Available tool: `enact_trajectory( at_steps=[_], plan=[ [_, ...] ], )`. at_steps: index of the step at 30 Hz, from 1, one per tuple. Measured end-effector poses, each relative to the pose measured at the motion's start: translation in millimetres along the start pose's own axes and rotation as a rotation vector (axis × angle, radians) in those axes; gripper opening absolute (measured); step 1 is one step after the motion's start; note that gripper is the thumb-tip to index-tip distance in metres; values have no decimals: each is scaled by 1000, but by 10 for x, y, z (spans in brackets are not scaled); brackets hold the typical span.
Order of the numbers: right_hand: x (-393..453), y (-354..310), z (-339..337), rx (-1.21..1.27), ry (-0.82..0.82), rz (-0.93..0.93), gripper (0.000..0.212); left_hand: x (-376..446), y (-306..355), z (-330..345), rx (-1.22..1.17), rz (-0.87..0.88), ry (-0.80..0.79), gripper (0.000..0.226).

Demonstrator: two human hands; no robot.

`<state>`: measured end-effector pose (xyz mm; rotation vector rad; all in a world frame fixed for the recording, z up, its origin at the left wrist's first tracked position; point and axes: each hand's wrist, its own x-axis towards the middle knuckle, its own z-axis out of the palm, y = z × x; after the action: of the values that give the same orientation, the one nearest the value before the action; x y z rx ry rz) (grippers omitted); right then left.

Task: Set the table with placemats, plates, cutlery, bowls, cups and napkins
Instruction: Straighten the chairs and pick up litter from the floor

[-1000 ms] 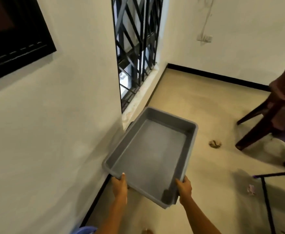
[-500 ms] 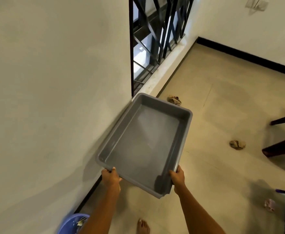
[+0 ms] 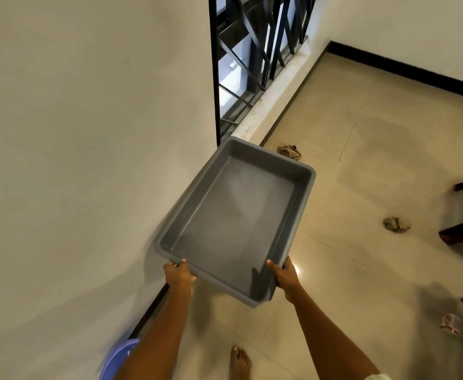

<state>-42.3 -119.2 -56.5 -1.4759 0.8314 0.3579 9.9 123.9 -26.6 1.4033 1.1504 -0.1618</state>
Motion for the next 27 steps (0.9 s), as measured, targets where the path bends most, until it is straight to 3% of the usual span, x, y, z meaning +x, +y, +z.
enact_trajectory(
  at_steps=[6, 8, 12, 15, 21, 27],
  plan=[
    [66, -32, -41, -132, 0, 20, 72, 51, -20, -10, 83, 38, -10, 38],
    [36, -90, -30, -147, -9, 35, 72, 51, -10, -43, 163, 71, -2, 50],
    [-240, -236, -2, -322, 99, -35, 65, -181, -60, -189, 508, 318, 6, 68],
    [-685, -300, -21, -466, 201, -198, 59, -616, -184, -254, 671, 604, -128, 59],
    [-1647, -543, -227, -593, 280, -457, 45, -2017, -232, 110, 864, 929, -509, 47],
    [-1776, -608, -1040, -440, 476, -354, 41, -2923, -287, 821, 936, 985, -643, 38]
  ],
)
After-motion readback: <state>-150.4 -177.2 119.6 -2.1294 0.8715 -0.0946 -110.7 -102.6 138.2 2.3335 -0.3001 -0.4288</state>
